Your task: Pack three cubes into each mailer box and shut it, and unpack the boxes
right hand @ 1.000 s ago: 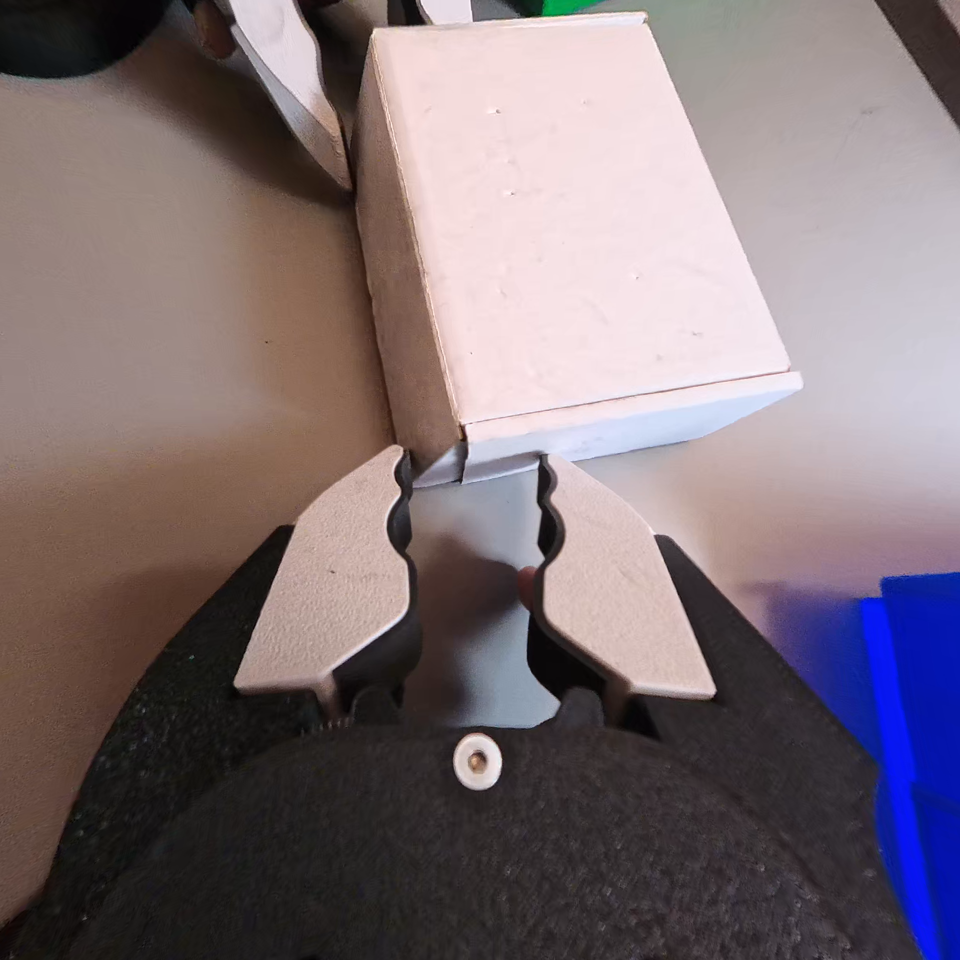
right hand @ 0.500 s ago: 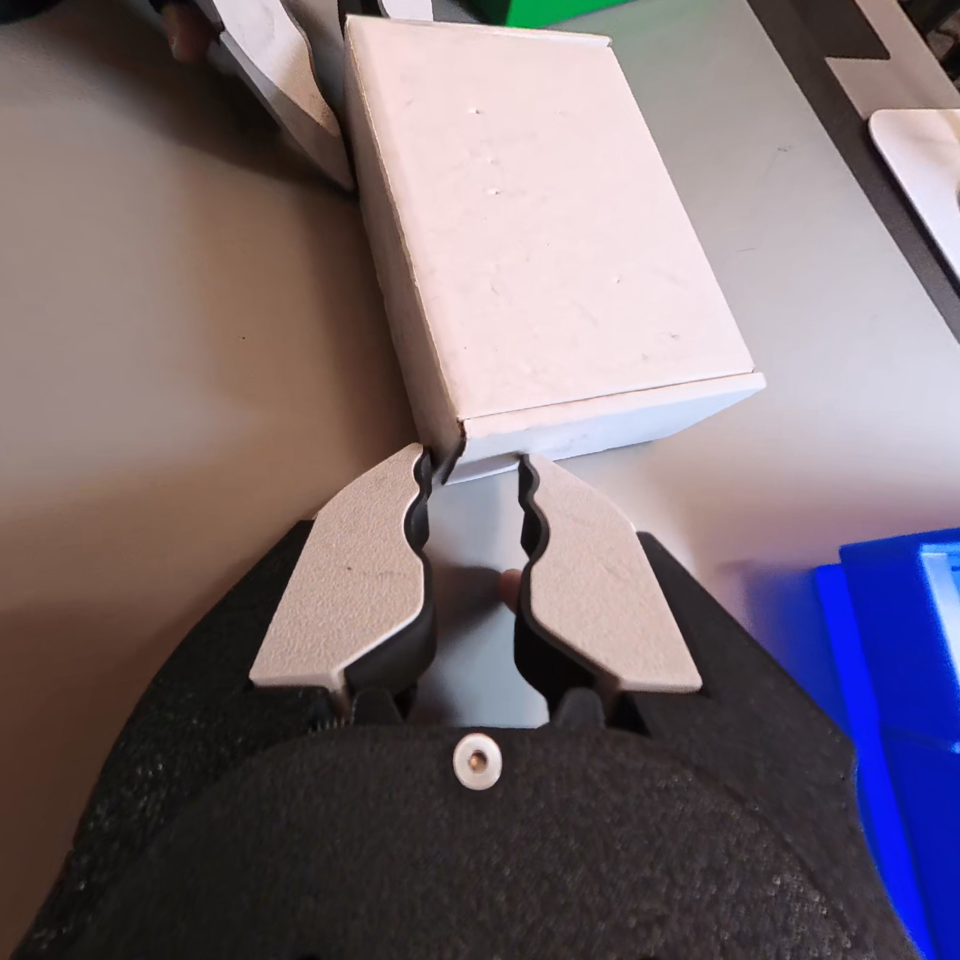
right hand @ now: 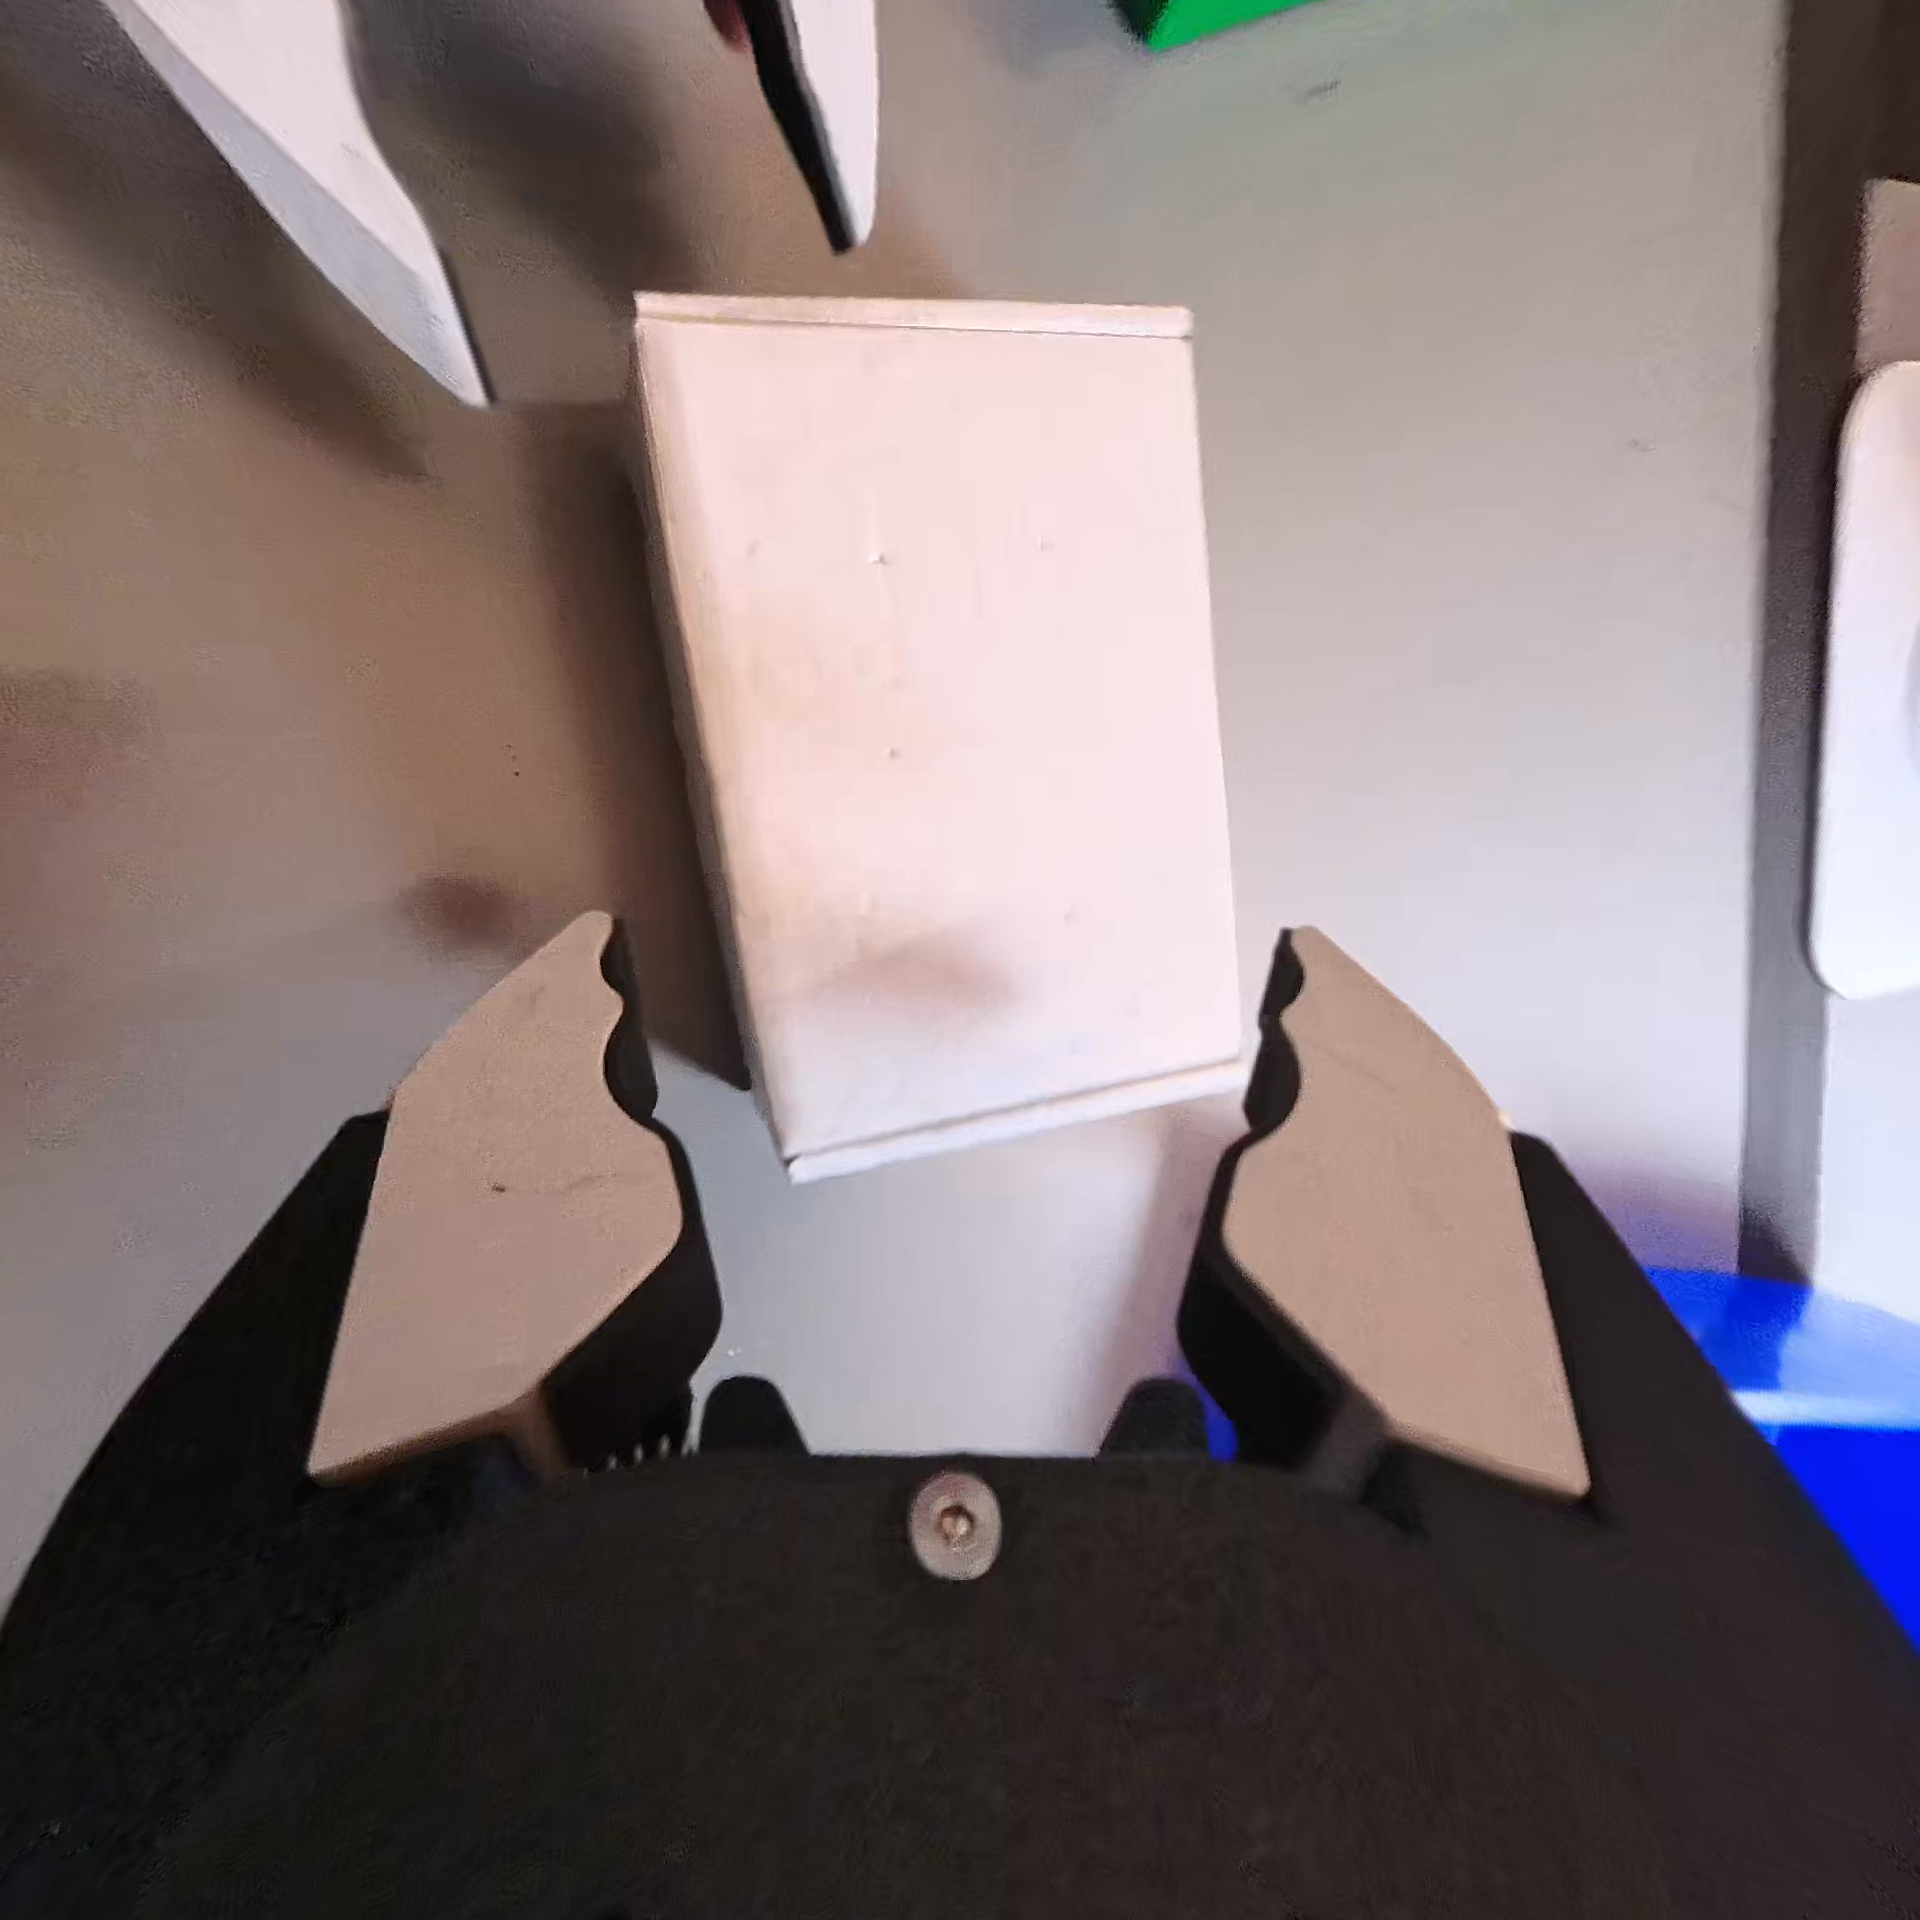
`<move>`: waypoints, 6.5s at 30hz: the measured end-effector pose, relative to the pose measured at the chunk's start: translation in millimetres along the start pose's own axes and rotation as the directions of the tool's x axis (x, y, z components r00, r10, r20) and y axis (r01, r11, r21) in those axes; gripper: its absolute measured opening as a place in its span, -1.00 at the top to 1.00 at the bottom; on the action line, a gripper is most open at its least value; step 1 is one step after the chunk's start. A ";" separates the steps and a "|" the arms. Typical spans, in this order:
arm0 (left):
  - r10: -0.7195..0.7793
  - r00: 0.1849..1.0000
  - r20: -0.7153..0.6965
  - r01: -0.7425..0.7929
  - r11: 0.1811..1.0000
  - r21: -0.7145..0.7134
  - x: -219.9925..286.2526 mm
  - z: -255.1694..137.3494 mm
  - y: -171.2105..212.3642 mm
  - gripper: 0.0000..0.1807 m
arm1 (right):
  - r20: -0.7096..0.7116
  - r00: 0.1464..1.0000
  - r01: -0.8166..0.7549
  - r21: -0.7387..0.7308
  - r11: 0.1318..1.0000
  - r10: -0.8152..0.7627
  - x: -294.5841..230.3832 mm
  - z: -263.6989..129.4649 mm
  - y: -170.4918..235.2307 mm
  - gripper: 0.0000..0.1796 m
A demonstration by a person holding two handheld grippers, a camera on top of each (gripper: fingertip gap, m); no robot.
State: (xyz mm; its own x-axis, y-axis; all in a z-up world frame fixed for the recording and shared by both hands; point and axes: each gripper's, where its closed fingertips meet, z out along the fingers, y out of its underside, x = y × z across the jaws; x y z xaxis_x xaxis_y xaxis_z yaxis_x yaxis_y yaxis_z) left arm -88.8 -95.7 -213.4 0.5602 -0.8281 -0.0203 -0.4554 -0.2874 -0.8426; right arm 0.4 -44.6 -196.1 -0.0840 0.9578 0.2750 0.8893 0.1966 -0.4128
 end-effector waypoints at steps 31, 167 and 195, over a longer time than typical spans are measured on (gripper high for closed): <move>-0.085 0.995 0.052 0.074 0.980 0.186 1.3 -14.4 -19.8 0.03 | -0.164 0.979 -0.162 -0.237 0.958 0.125 179.9 -136.6 104.0 -0.38; 0.048 0.983 0.177 0.081 0.752 -0.654 -261.4 -150.8 -19.2 -0.37 | -0.070 0.912 -0.272 0.632 0.726 0.404 -14.6 -33.0 33.6 0.06; 0.154 0.873 -0.464 -0.184 0.983 -0.021 42.1 18.4 -76.4 -0.14 | -0.492 0.868 0.355 0.519 0.778 -0.068 -54.9 -36.0 -2.2 0.15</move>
State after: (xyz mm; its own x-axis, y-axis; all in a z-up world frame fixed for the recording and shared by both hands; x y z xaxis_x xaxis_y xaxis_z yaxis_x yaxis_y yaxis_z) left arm -17.6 -99.7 -159.8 0.0981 -0.9899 0.1022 -0.5649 -0.1399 -0.8132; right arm 19.3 -105.2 -178.9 0.0876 0.7148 0.6938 0.4288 0.6016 -0.6739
